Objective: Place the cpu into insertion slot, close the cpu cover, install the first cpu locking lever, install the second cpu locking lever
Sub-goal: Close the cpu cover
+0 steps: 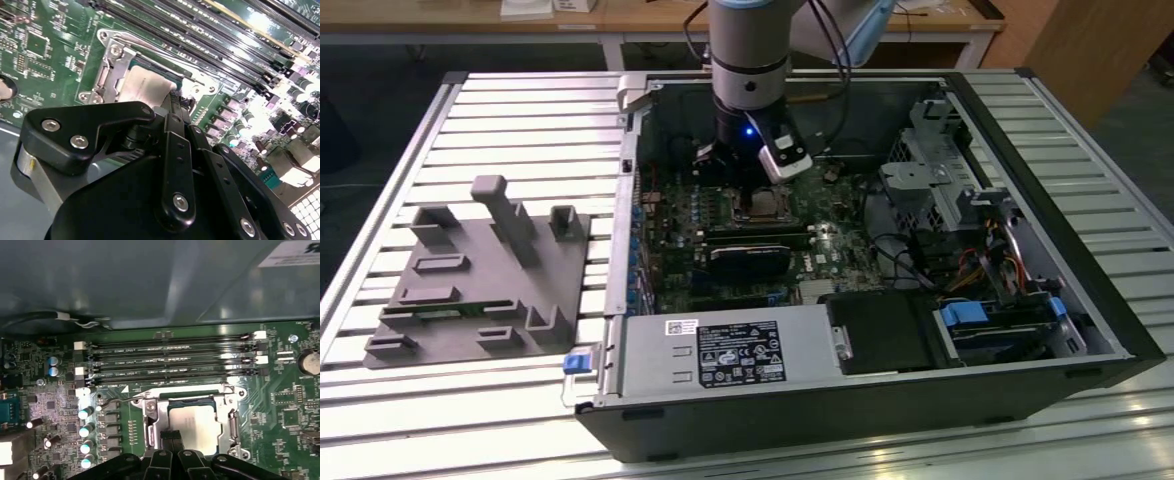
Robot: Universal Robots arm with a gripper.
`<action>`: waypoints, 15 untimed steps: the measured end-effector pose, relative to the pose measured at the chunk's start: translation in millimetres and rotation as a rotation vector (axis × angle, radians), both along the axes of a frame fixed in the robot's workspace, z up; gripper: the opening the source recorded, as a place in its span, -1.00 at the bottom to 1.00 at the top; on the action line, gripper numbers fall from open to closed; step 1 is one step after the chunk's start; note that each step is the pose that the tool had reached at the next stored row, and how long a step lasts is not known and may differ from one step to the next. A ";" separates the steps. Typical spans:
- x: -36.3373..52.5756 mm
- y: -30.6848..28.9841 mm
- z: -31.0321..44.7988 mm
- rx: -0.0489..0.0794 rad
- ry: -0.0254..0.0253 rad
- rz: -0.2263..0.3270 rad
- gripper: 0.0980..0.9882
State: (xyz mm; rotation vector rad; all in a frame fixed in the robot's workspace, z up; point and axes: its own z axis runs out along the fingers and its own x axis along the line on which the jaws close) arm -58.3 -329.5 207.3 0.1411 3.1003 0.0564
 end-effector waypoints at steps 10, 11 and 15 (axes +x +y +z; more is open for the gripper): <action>-7.7 -0.2 -6.2 0.001 0.0001 0.000 -0.98; -8.0 -0.2 -6.4 0.001 0.0002 0.000 -0.98; -8.3 -0.1 -7.9 0.001 0.0001 0.000 -0.98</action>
